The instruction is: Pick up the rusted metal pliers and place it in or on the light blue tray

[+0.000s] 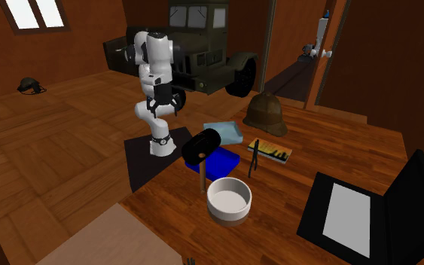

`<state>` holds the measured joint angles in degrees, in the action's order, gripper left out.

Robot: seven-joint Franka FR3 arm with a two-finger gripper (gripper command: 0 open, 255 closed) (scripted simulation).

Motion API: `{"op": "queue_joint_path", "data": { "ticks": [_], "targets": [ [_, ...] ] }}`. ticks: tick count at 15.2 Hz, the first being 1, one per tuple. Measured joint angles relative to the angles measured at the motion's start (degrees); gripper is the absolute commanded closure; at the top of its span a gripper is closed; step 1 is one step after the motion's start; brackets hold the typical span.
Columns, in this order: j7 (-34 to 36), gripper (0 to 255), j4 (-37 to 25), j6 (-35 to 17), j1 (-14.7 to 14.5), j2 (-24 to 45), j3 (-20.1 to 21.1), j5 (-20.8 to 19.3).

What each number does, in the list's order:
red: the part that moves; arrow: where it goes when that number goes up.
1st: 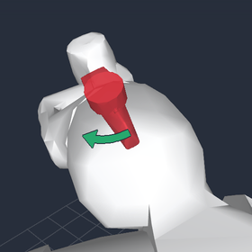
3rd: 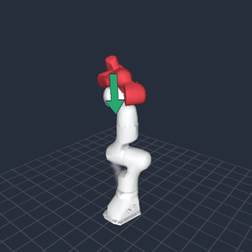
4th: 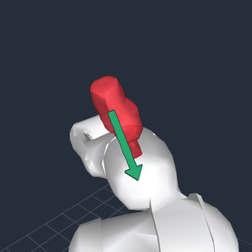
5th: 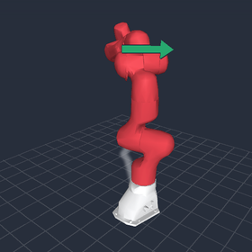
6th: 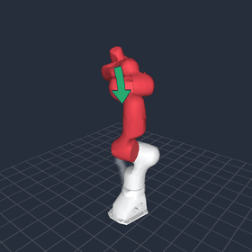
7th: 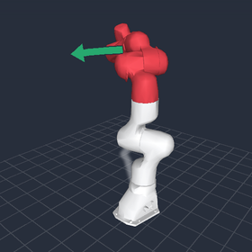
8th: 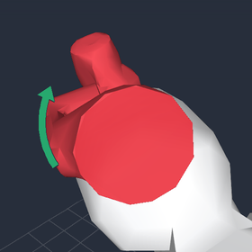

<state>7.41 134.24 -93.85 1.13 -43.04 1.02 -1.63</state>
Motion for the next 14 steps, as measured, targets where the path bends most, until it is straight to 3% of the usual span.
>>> {"op": "queue_joint_path", "data": {
  "ticks": [2, 5, 14],
  "targets": [
    [1.19, 0, 0.50, -0.48, -0.02, -0.32, 0.83, 0.29],
    [7.84, 0, 2.64, -3.57, -0.07, -0.96, 5.26, 1.76],
    [32.98, 0, 3.04, -13.78, 1.69, 4.12, 23.04, 4.63]
  ]
}}
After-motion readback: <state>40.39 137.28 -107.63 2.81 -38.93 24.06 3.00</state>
